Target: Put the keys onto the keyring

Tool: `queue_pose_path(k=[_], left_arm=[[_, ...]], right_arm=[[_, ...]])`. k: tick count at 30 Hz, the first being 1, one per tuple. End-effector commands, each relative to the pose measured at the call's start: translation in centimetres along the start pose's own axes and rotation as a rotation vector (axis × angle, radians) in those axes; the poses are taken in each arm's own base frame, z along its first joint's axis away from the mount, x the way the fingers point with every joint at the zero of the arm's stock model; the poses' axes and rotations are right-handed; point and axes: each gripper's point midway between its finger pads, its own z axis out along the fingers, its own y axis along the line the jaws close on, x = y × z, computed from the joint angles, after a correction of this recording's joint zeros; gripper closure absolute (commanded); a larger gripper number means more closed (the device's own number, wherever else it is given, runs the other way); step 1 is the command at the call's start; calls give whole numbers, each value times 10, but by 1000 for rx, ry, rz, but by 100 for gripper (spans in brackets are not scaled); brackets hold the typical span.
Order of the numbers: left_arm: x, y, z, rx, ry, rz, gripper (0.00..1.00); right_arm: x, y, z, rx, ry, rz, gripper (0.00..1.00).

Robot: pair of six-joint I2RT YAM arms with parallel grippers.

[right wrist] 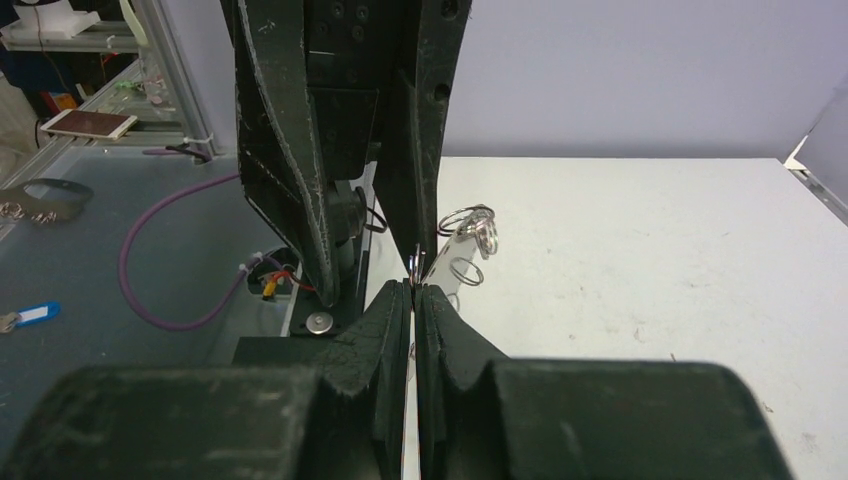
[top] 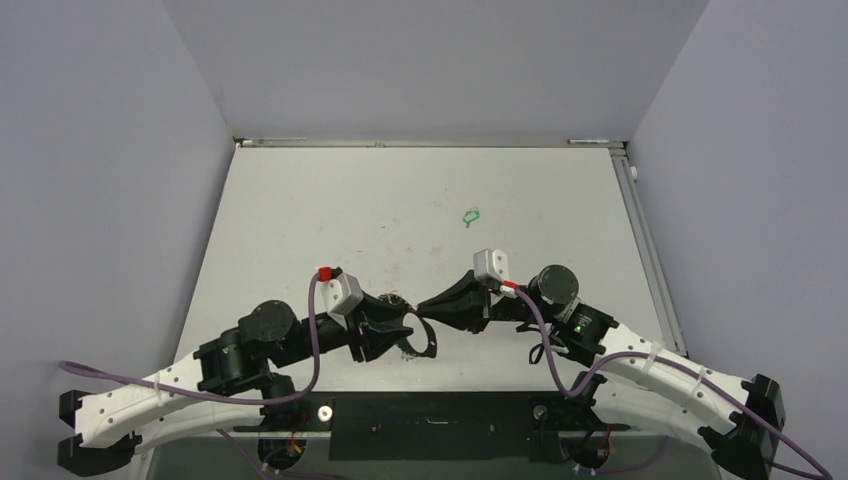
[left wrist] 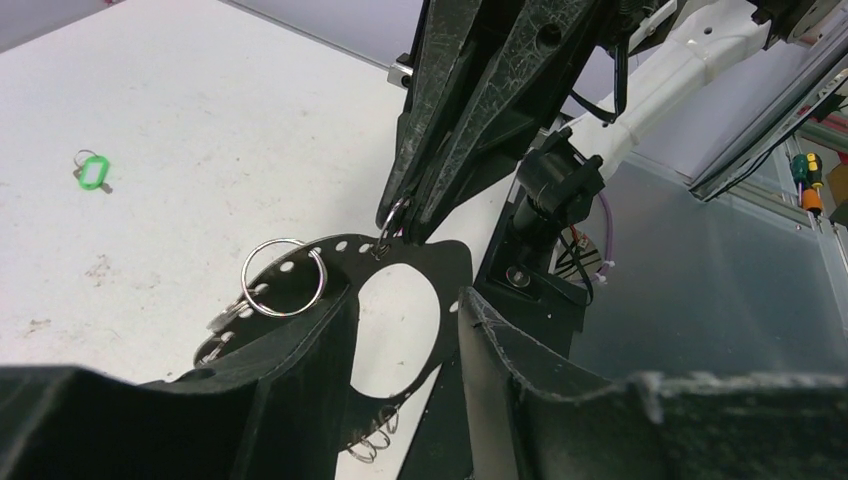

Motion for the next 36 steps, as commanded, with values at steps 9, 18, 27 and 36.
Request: queue_pose_path(k=[9,18,27,36], left_arm=[[-31,-7,-3,66,-246,108,55],[-26,-9,-5,106,-327,167,63],[-28,-11,0,119,-340,186,76],[-30,-13,-1,126,-354,191,77]], right_arm=[[-23,14,-1,-57,-87,-32,95],[-24,18,1,-82,-93,-30,95],[-22,20,4,-93,-89,-26,95],[-16,21,5,-96,-74,-21,95]])
